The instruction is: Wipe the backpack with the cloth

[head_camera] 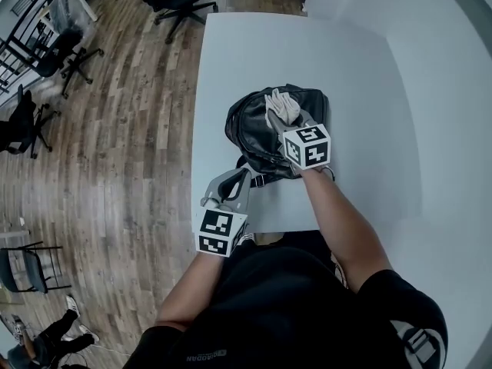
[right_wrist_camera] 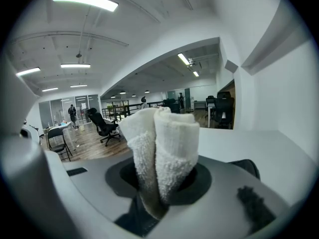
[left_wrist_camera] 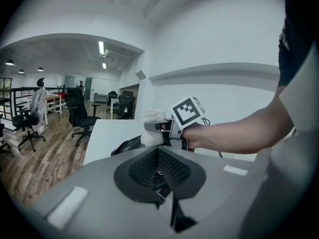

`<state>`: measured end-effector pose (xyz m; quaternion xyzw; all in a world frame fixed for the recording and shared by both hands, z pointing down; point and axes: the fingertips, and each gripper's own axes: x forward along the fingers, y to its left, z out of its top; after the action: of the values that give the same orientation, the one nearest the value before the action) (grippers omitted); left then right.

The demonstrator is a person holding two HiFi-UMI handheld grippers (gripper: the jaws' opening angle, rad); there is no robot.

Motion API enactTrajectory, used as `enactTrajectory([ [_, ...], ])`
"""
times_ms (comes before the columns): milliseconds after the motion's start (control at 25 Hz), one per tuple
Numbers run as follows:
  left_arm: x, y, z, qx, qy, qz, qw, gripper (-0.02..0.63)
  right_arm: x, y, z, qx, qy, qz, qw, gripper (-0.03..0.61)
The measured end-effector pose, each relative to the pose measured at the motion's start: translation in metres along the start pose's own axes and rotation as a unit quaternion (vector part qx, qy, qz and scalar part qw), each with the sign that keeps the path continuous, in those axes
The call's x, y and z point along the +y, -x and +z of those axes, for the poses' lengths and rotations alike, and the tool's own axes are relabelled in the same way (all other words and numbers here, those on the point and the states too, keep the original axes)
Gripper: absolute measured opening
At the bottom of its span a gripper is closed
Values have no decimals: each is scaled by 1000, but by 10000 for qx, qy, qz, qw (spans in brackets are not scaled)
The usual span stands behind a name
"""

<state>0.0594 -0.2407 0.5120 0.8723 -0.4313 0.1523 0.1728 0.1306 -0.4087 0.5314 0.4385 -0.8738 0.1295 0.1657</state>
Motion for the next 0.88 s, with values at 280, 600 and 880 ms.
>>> enactTrajectory([
  [280,-10,-4,6,-32,-54,-115,9999,6,-22,27,8,-115,-19,-305,9995,109],
  [600,-32,-20,12,-50,-243,-456,9987,6,-47,57,19,-315,-66,-625,9975,109],
  [880,-54,-30,18,-93,-319,-725,9968,6,-70,88,21,-428,-114,-947,9945,109],
])
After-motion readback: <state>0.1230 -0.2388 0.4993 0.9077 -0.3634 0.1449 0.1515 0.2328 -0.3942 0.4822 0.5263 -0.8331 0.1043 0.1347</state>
